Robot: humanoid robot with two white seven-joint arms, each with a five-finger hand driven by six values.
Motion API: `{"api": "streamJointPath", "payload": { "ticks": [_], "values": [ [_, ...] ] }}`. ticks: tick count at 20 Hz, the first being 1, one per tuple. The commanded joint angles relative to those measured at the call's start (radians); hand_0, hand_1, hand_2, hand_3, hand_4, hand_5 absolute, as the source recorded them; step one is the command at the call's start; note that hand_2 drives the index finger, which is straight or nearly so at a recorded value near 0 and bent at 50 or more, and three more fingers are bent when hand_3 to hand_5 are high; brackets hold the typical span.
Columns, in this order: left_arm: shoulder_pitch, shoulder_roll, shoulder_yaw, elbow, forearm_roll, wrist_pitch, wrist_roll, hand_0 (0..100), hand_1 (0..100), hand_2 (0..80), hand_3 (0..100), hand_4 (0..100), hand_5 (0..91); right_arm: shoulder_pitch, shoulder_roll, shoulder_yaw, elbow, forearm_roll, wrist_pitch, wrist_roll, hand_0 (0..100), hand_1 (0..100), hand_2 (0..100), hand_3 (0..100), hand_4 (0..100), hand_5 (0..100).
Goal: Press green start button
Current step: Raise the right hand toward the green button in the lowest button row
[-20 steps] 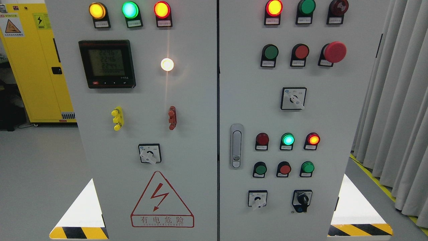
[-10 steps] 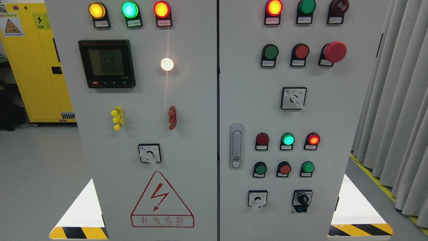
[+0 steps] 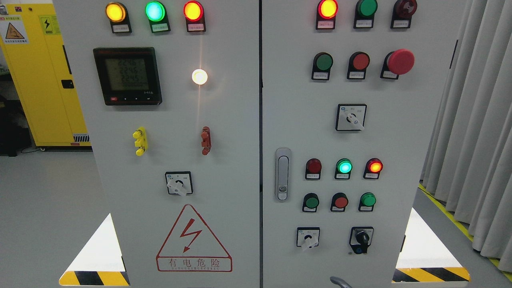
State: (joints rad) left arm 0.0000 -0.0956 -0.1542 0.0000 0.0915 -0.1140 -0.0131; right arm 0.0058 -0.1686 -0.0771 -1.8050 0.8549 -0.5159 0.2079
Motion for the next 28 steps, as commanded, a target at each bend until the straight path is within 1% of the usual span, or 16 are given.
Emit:
{"api": "streamJointPath", "payload": {
  "ticks": [1,2,6,8,9,11,12,15,17,21,28],
  "values": [
    [-0.012,-0.010,-0.001,-0.028,0.001,-0.001,-0.001,12,56,0.0,0,0,0.0,-0.102,0.004,-0.012,-0.105,0.110,0.002,0.008,28,59,0,77,79,76],
    [-0.012,-0.010,-0.001,-0.028,0.001,-0.001,-0.001,12,56,0.0,0,0,0.0,-0.119,0.006,-0.007,-0.105,0.122,0.002,0.008,29,59,0,78,79,76],
    [-0.012,-0.010,-0.001,-0.028,0.001,-0.001,-0.001,12,56,0.0,0,0,0.0,-0.171,0.006,0.023,-0.099,0.157,0.010,0.011,31,59,0,75,79,77],
    [-0.012,-0.010,-0.001,-0.028,0.001,-0.001,-0.001,12,56,0.0,0,0,0.0,-0.194,0.006,0.028,-0.080,0.159,0.010,0.014,32,60,0,74,79,77],
    [-0.012,-0.010,-0.001,-0.028,0.001,-0.001,-0.001,12,56,0.0,0,0,0.0,-0.211,0.006,0.029,-0.067,0.161,0.010,0.022,32,60,0,74,79,77],
    [-0.012,-0.010,-0.001,-0.028,0.001,-0.001,-0.001,12,56,0.0,0,0,0.0,-0.233,0.008,0.033,-0.054,0.162,0.010,0.050,33,60,0,74,80,77],
    [-0.012,-0.010,-0.001,-0.028,0.001,-0.001,-0.001,12,56,0.0,0,0,0.0,-0.242,0.008,0.036,-0.050,0.167,0.010,0.056,33,60,0,74,80,77],
    [-0.012,-0.010,-0.001,-0.028,0.001,-0.001,-0.001,12,56,0.0,0,0,0.0,-0.257,0.008,0.062,-0.039,0.174,0.013,0.057,34,60,0,74,79,77],
    [-0.012,-0.010,-0.001,-0.028,0.001,0.001,-0.001,12,56,0.0,0,0,0.0,-0.268,0.008,0.075,-0.030,0.174,0.034,0.057,35,60,0,73,79,77],
    [-0.012,-0.010,-0.001,-0.028,0.001,-0.001,-0.001,12,56,0.0,0,0,0.0,-0.294,0.008,0.082,-0.011,0.174,0.042,0.059,36,60,0,73,79,76],
    [-0.012,-0.010,-0.001,-0.028,0.001,0.001,-0.001,12,56,0.0,0,0,0.0,-0.317,0.008,0.089,0.039,0.174,0.045,0.062,37,60,0,72,79,76]
  ]
}}
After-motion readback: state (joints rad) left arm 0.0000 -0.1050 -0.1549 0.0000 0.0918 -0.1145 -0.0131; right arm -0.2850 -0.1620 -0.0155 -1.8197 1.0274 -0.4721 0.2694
